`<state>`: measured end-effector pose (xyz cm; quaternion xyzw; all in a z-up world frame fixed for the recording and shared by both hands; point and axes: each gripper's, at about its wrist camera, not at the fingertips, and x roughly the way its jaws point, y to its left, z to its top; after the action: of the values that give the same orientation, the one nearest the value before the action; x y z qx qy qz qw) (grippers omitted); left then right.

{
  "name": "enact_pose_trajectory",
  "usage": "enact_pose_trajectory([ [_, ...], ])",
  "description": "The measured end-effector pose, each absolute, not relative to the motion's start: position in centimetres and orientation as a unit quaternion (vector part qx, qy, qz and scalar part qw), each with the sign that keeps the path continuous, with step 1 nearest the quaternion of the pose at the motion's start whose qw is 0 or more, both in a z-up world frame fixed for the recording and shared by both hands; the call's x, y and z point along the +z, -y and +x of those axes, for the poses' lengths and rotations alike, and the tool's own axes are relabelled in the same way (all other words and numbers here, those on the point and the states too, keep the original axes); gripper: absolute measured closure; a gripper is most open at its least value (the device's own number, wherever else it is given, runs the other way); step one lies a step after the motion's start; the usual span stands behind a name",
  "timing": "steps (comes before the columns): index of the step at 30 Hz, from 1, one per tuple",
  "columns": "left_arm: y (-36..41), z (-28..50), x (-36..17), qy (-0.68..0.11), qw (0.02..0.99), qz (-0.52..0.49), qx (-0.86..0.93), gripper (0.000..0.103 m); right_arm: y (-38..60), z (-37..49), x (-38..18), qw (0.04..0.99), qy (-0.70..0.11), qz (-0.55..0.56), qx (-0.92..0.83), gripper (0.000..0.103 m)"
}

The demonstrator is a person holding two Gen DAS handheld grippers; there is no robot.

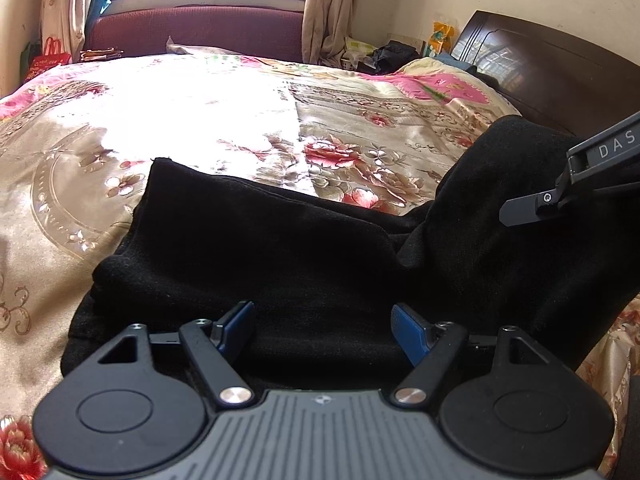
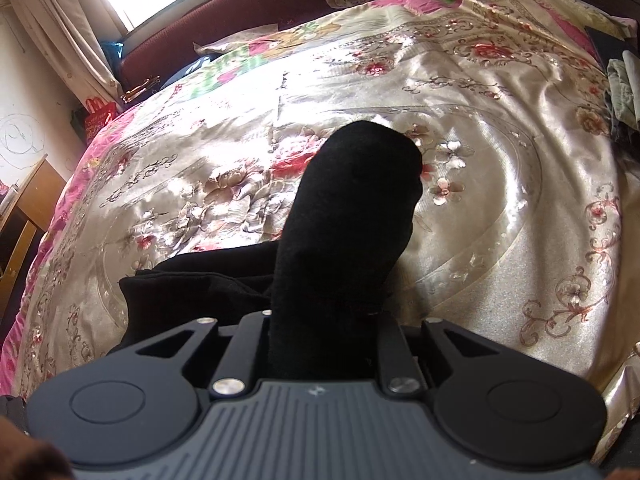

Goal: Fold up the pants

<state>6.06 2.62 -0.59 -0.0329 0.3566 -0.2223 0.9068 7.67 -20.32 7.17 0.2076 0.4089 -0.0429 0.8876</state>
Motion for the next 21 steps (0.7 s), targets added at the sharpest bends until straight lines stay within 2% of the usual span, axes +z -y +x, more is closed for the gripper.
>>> enact_pose_trajectory([
  [16,-7.0,8.1,-0.6,-0.358,0.911,-0.098,-0.181,0.015,16.5,9.6,7.4,0.889,-0.396,0.228,-0.008,0.086],
  [21,-7.5,8.4,0.2,-0.346,0.907,-0.126,-0.204,0.015,18.2,9.1,8.5,0.885,-0.379,0.271,-0.001,0.086],
])
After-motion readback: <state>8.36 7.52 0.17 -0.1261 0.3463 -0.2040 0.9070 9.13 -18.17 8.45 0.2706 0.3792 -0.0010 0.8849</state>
